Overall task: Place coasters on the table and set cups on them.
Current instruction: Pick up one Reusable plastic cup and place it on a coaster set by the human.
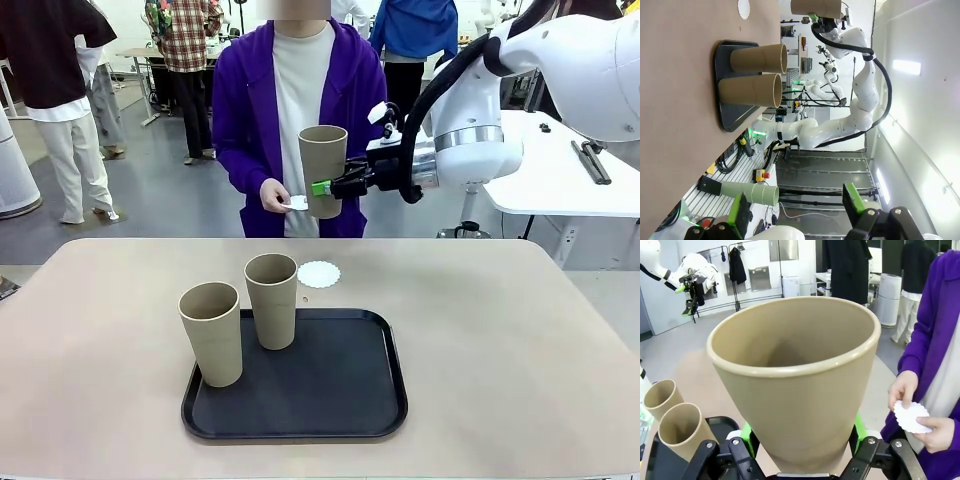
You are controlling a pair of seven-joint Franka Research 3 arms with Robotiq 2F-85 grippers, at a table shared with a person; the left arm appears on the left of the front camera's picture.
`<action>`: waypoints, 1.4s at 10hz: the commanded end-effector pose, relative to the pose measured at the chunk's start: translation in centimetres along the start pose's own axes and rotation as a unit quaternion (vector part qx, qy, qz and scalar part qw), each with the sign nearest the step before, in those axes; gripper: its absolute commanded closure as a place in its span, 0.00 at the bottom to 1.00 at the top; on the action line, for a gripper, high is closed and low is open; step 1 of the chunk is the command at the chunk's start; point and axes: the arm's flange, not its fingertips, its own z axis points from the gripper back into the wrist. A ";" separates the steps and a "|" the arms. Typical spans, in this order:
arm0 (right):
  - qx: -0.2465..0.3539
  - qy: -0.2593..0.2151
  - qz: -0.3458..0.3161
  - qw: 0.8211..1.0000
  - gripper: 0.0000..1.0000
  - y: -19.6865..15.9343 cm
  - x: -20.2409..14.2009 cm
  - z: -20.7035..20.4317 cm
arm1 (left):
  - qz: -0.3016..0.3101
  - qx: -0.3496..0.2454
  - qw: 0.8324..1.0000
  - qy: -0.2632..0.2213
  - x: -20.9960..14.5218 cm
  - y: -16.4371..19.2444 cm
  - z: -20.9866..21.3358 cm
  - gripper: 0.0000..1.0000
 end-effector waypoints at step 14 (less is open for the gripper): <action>0.049 0.026 -0.022 0.998 0.16 -0.6 -5.6 -1.0 | -0.004 -0.004 1.000 -0.005 0.0 -0.2 0.1 0.00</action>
